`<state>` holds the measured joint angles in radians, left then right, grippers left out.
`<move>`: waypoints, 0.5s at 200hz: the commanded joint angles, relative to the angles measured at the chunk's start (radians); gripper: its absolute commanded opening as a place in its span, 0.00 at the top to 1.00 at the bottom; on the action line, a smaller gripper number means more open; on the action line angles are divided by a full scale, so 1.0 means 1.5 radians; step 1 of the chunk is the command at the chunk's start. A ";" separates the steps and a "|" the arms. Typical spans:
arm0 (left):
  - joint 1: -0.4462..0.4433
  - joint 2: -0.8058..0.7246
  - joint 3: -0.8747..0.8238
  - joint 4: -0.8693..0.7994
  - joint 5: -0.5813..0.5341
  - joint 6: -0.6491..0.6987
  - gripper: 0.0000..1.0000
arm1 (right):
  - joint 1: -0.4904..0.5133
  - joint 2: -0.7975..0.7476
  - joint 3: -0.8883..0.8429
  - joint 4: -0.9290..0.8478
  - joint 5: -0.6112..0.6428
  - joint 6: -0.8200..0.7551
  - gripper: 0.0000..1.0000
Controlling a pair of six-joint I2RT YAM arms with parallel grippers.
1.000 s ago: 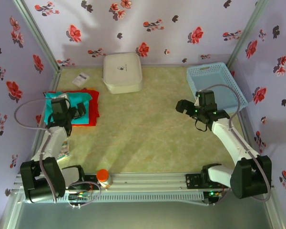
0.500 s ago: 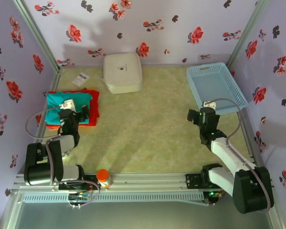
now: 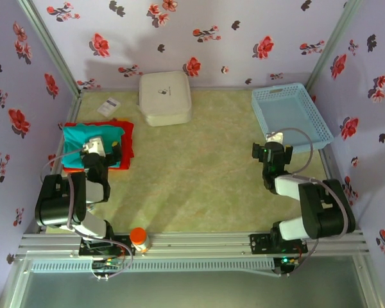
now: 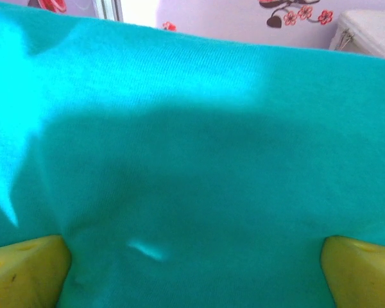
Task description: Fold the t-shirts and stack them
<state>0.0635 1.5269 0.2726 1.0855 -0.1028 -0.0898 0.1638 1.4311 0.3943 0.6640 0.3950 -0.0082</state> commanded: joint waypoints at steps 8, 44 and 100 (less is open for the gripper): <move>-0.011 0.007 0.057 -0.092 0.018 0.010 0.00 | -0.033 0.036 0.031 0.041 -0.029 0.027 0.01; -0.013 0.008 0.057 -0.092 0.015 0.010 0.00 | -0.100 0.098 -0.032 0.219 -0.078 0.091 0.01; -0.015 0.008 0.063 -0.103 0.018 0.016 0.00 | -0.087 0.080 -0.016 0.163 -0.053 0.084 0.01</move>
<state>0.0551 1.5272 0.3435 0.9859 -0.1017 -0.0891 0.0261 1.5448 0.3866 0.9188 0.3164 0.0860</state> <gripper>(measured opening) 0.998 0.994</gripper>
